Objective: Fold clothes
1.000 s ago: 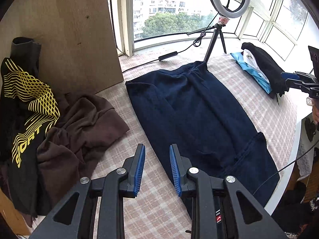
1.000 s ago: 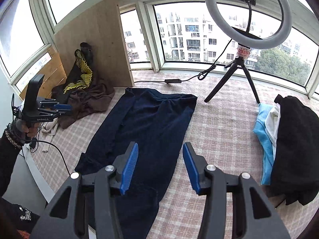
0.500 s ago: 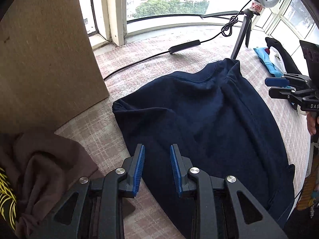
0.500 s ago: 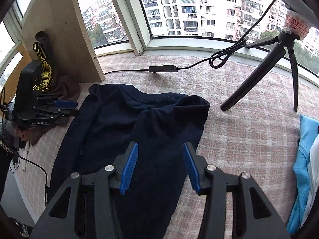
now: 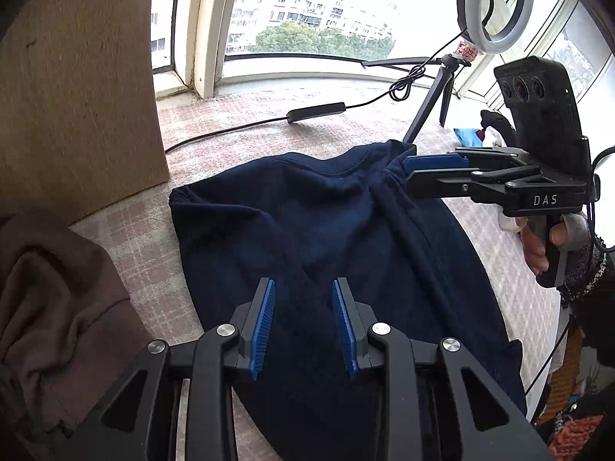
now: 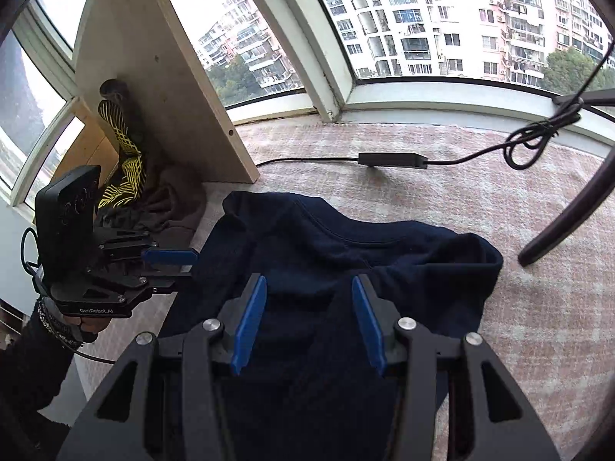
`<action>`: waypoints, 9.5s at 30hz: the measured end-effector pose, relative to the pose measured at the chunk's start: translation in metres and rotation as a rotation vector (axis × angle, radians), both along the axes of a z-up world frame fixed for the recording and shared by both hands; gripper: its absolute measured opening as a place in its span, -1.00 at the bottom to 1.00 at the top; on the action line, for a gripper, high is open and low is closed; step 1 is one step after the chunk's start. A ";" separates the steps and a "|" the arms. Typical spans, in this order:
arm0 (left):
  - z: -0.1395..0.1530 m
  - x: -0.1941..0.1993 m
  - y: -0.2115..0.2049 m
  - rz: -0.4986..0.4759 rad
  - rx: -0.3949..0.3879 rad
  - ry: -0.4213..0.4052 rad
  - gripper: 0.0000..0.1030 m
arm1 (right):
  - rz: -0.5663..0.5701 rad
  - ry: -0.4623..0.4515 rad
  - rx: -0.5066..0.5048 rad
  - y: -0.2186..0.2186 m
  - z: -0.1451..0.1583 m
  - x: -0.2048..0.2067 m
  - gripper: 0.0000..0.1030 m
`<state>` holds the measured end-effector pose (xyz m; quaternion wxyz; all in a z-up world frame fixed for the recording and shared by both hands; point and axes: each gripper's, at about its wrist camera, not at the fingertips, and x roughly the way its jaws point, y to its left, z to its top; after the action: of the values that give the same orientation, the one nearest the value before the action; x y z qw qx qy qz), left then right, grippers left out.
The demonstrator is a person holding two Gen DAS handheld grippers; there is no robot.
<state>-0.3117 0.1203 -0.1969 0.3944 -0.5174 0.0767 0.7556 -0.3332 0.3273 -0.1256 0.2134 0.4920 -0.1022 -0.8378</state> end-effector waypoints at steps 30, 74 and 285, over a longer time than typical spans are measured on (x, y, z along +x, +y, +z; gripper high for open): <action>-0.026 -0.088 0.010 0.048 -0.178 0.141 -0.18 | -0.178 0.015 0.229 0.106 -0.019 0.015 0.14; 0.156 0.183 -0.090 -0.152 -0.015 0.331 -0.82 | -0.001 0.240 0.100 0.021 0.131 0.282 -0.85; 0.050 0.226 -0.048 0.123 0.243 -0.095 -0.73 | -0.315 0.050 -0.198 -0.007 0.040 0.366 -0.70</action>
<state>-0.0855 0.0727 -0.1468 0.4101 -0.5048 -0.0663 0.7567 0.0323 0.3199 -0.0856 0.1296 0.4254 -0.2545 -0.8588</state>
